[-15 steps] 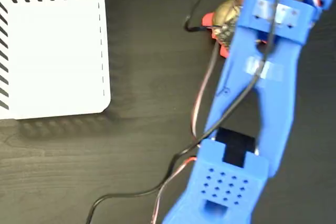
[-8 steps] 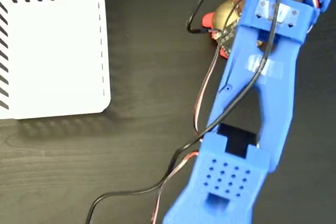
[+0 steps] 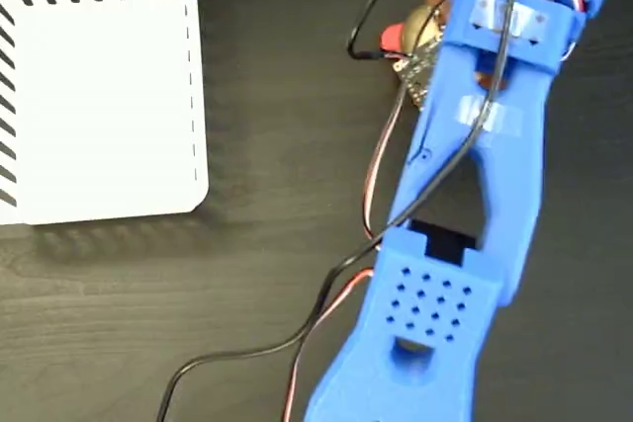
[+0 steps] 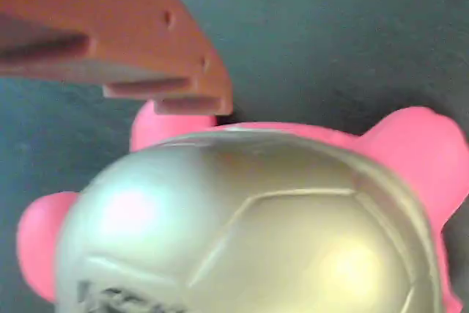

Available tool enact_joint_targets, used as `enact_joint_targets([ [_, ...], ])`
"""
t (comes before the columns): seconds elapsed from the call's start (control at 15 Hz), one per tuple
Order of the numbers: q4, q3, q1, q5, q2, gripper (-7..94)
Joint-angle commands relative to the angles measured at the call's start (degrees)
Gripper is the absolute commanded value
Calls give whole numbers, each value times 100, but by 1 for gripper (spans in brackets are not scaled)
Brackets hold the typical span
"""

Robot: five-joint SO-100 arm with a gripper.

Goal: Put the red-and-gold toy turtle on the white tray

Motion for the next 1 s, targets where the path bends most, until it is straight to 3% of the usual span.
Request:
enact_joint_targets([
  [0.0, 35, -413, 18, 44, 149, 62],
  [0.27, 35, -633, -44, 141, -158, 62],
  [0.53, 35, -932, -62, 132, -396, 54],
  [0.93, 44, -1389, 35, 176, -721, 27],
])
